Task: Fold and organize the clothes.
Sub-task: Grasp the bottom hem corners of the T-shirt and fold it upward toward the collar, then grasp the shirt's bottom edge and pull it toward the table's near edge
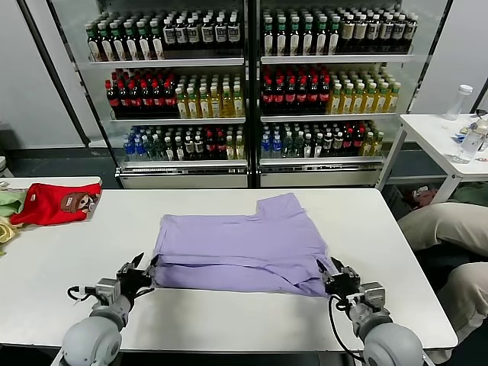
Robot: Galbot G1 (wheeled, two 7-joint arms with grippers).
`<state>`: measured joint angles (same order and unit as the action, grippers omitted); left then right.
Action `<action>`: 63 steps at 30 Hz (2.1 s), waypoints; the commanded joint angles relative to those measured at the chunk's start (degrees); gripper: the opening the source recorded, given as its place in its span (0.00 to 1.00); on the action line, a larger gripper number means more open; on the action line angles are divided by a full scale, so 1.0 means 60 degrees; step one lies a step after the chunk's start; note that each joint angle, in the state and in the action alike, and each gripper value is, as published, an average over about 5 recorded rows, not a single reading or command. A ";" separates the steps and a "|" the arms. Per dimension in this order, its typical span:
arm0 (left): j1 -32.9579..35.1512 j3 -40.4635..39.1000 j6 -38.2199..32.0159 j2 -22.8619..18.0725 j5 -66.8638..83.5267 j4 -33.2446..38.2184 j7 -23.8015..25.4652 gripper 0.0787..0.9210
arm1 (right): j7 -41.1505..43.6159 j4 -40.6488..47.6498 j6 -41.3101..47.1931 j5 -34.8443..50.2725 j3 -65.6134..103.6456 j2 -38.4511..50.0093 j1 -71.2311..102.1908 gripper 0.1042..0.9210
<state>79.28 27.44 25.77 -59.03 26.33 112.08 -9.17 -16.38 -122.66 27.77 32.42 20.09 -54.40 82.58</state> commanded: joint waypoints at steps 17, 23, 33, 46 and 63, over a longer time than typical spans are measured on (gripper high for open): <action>0.0786 0.0158 0.0388 0.0010 0.1309 0.0136 -0.0268 0.47 | -0.0187 0.0053 0.0298 0.0293 -0.0175 -0.0318 0.0512 0.43; 0.0814 0.0093 0.0383 -0.0030 0.1309 0.0234 -0.0221 0.26 | -0.0116 0.0057 0.0247 0.0349 -0.0130 -0.0372 0.0467 0.22; 0.2796 0.0655 0.0004 0.0507 0.1224 0.2398 -0.0567 0.02 | 0.0260 -0.2007 0.0310 0.0429 0.1637 0.0438 0.2854 0.02; 0.4656 0.1351 -0.0323 0.0865 0.0661 0.2463 -0.0686 0.03 | 0.0208 -0.3125 0.0353 -0.0066 0.2155 0.0277 0.4742 0.02; 0.1177 0.0876 -0.0612 -0.0262 -0.0656 0.2137 0.0204 0.54 | 0.0480 -0.0907 0.0864 0.0916 0.1594 0.0320 -0.0958 0.51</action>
<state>100.33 36.10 23.36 -56.14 27.64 127.31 -12.58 -13.85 -135.99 31.91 35.31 32.76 -52.32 95.03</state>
